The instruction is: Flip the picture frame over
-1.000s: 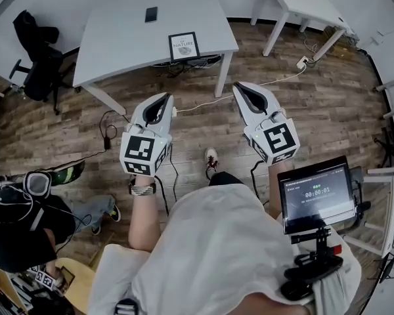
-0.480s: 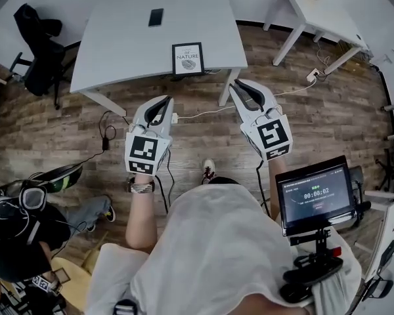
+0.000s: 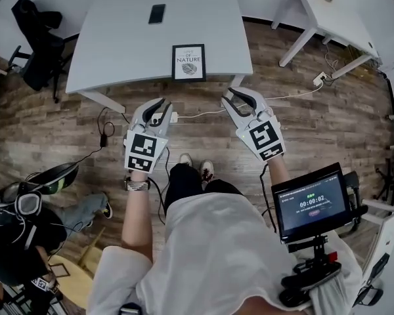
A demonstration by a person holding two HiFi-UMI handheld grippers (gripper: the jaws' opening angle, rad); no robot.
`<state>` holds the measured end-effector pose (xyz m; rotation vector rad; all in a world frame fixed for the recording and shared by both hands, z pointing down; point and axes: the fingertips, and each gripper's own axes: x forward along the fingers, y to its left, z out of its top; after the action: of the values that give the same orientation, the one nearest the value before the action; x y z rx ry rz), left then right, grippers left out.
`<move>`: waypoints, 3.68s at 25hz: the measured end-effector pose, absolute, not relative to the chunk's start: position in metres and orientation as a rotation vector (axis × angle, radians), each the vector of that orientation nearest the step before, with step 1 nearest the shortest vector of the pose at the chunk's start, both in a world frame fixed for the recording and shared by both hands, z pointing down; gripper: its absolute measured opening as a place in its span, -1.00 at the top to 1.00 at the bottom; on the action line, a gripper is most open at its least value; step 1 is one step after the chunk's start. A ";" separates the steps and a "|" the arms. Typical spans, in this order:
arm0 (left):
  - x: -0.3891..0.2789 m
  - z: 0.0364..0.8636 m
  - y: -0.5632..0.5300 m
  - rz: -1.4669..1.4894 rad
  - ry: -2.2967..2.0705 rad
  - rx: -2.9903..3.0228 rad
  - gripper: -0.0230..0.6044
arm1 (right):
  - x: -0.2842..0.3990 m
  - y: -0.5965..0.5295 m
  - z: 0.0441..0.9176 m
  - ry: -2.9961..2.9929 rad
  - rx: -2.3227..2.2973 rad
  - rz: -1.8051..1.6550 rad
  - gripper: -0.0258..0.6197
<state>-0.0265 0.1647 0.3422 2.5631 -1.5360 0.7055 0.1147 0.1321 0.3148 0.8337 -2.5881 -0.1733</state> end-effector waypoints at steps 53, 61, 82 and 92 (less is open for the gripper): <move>-0.063 0.607 0.002 2.170 -1.631 2.690 0.52 | 0.052 -0.014 0.593 -2.025 0.648 -1.008 0.36; -0.064 0.609 -0.009 2.205 -1.658 2.722 0.52 | 0.048 -0.024 0.597 -2.030 0.677 -1.053 0.36; -0.062 0.593 -0.008 2.191 -1.621 2.754 0.58 | 0.048 -0.027 0.585 -2.001 0.747 -1.065 0.54; -0.057 0.564 -0.004 2.115 -1.650 2.772 0.62 | 0.053 -0.024 0.555 -2.008 0.762 -1.041 0.60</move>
<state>-0.0572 -0.0037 0.5639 2.7725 -1.6498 2.1154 0.0525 -0.0245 0.5552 0.7616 -2.0076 -1.0408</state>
